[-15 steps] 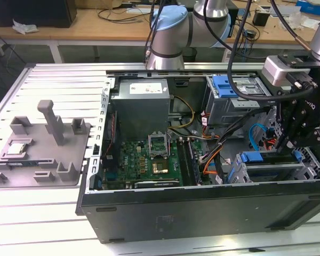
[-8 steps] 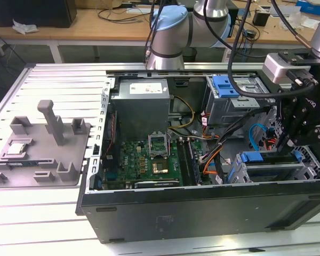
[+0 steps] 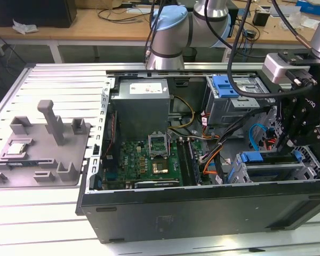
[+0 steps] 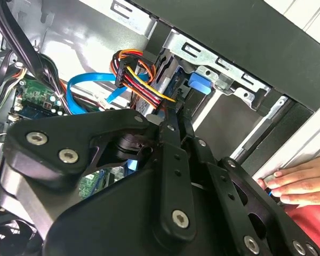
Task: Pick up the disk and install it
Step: 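Insert the first disk wire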
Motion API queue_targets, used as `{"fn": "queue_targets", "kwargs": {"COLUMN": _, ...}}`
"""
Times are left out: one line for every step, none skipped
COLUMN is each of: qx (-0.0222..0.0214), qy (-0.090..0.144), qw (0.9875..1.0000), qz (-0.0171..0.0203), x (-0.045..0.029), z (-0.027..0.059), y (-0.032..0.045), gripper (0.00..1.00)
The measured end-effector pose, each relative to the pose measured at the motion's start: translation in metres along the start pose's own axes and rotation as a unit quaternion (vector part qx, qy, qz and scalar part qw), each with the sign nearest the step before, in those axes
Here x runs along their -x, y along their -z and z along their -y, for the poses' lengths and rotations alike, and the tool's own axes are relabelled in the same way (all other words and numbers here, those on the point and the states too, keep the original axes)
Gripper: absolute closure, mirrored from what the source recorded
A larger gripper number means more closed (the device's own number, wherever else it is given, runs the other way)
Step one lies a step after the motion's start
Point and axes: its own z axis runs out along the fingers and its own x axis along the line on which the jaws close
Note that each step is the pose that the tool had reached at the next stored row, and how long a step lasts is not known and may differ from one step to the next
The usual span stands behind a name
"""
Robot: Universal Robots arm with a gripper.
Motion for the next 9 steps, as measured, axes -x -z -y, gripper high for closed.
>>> {"fn": "queue_targets", "kwargs": {"qx": 0.0, "qy": 0.0, "qw": 1.0, "qz": 0.0, "x": 0.0, "z": 0.0, "y": -0.0001, "gripper": 0.84}}
{"fn": "queue_targets", "kwargs": {"qx": 0.0, "qy": 0.0, "qw": 1.0, "qz": 0.0, "x": 0.0, "z": 0.0, "y": -0.0002, "gripper": 0.84}}
{"fn": "queue_targets", "kwargs": {"qx": 0.0, "qy": 0.0, "qw": 1.0, "qz": 0.0, "x": 0.0, "z": 0.0, "y": -0.0004, "gripper": 0.84}}
{"fn": "queue_targets", "kwargs": {"qx": 0.0, "qy": 0.0, "qw": 1.0, "qz": 0.0, "x": 0.0, "z": 0.0, "y": -0.0005, "gripper": 0.84}}
{"fn": "queue_targets", "kwargs": {"qx": 0.0, "qy": 0.0, "qw": 1.0, "qz": 0.0, "x": 0.0, "z": 0.0, "y": -0.0007, "gripper": 0.84}}
{"fn": "queue_targets", "kwargs": {"qx": 0.0, "qy": 0.0, "qw": 1.0, "qz": 0.0, "x": 0.0, "z": 0.0, "y": -0.0009, "gripper": 0.84}}
{"fn": "queue_targets", "kwargs": {"qx": 0.0, "qy": 0.0, "qw": 1.0, "qz": 0.0, "x": 0.0, "z": 0.0, "y": -0.0011, "gripper": 0.84}}
{"fn": "queue_targets", "kwargs": {"qx": 0.0, "qy": 0.0, "qw": 1.0, "qz": 0.0, "x": 0.0, "z": 0.0, "y": -0.0014, "gripper": 0.84}}
{"fn": "queue_targets", "kwargs": {"qx": 0.0, "qy": 0.0, "qw": 1.0, "qz": 0.0, "x": 0.0, "z": 0.0, "y": -0.0018, "gripper": 0.84}}
